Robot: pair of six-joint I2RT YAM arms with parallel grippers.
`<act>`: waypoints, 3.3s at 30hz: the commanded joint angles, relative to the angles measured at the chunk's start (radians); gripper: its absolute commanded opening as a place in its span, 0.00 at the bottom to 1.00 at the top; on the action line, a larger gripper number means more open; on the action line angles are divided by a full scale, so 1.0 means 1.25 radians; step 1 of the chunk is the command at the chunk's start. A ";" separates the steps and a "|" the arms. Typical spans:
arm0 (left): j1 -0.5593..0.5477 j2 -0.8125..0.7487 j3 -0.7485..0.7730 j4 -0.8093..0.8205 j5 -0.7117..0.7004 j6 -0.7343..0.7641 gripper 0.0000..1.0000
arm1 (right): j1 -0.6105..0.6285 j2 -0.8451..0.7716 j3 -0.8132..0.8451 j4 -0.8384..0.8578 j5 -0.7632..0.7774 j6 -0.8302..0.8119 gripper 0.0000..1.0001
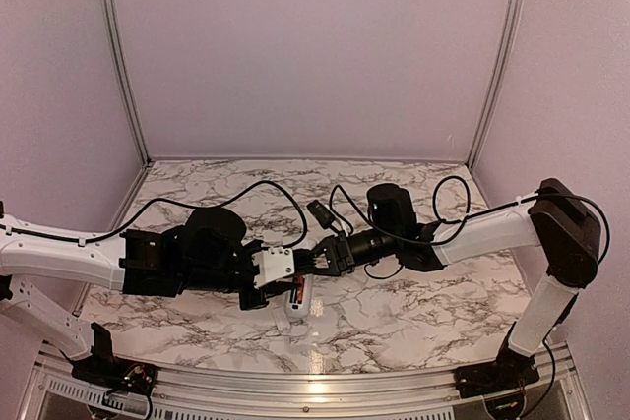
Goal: Load the batteries into the remote control
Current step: Load the battery into the battery compartment.
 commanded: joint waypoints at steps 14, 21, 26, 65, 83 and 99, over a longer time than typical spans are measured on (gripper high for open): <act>-0.004 0.031 0.025 -0.050 0.013 0.018 0.19 | 0.016 0.006 0.051 -0.016 -0.010 -0.021 0.00; -0.006 0.042 0.025 -0.069 0.025 0.010 0.16 | 0.016 -0.008 0.059 -0.022 -0.007 -0.029 0.00; -0.007 0.052 0.022 -0.080 0.025 0.000 0.15 | 0.016 -0.022 0.065 -0.024 -0.006 -0.037 0.00; -0.024 0.178 0.048 -0.155 -0.052 -0.003 0.09 | 0.009 -0.076 0.066 0.108 -0.051 0.039 0.00; -0.049 0.232 0.065 -0.171 -0.179 0.003 0.12 | 0.009 -0.081 0.052 0.171 -0.061 0.108 0.00; -0.048 -0.012 0.023 -0.063 -0.192 -0.099 0.37 | -0.057 -0.076 -0.007 0.032 0.033 -0.048 0.00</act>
